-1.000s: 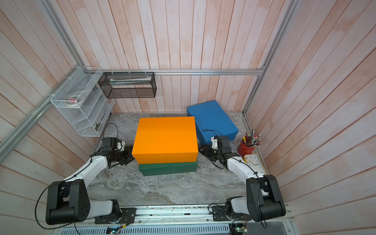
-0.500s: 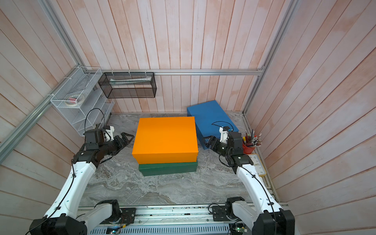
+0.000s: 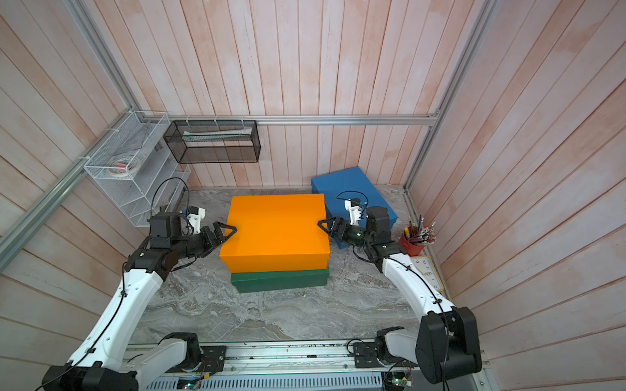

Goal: Stack the shoeboxes
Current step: Adjust the shoebox.

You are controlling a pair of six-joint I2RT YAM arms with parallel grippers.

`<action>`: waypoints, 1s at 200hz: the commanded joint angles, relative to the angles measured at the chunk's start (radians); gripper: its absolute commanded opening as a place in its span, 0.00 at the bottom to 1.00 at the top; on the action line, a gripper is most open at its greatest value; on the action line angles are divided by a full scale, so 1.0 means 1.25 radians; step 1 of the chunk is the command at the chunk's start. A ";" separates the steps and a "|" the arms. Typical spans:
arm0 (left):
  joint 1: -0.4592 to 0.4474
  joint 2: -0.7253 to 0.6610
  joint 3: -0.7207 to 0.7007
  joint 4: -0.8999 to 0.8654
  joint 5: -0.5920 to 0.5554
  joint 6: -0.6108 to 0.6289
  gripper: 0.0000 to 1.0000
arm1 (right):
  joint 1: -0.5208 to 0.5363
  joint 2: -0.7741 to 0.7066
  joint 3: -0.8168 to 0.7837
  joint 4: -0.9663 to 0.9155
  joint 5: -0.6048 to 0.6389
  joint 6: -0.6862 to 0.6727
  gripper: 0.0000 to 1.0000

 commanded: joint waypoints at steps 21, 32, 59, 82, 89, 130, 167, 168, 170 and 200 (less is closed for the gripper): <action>-0.022 -0.051 -0.008 -0.006 0.028 -0.038 1.00 | 0.005 0.023 0.031 0.086 -0.060 0.035 0.88; -0.032 -0.058 -0.010 0.001 0.031 -0.050 1.00 | 0.005 0.030 0.031 0.105 -0.075 0.046 0.88; -0.063 -0.063 -0.017 -0.002 0.003 -0.063 1.00 | 0.006 0.043 0.040 0.104 -0.077 0.045 0.88; -0.066 -0.063 -0.014 -0.040 -0.055 -0.035 1.00 | 0.006 0.047 0.055 0.052 -0.056 0.003 0.87; -0.065 -0.061 -0.012 -0.041 -0.057 -0.033 1.00 | 0.006 0.047 0.056 0.048 -0.056 -0.001 0.87; -0.078 -0.055 -0.007 -0.033 -0.029 -0.052 0.99 | 0.010 0.056 0.070 0.039 -0.070 -0.002 0.87; -0.092 -0.085 0.008 -0.047 -0.033 -0.075 0.99 | 0.021 0.037 0.077 0.027 -0.074 0.001 0.82; -0.092 -0.085 0.008 -0.048 -0.033 -0.075 0.99 | 0.021 0.037 0.077 0.027 -0.074 0.001 0.82; -0.094 -0.086 0.009 -0.047 -0.034 -0.076 0.99 | 0.022 0.037 0.076 0.027 -0.074 0.002 0.82; -0.133 -0.093 0.017 -0.048 -0.054 -0.094 0.98 | 0.037 0.021 0.074 0.005 -0.066 0.008 0.80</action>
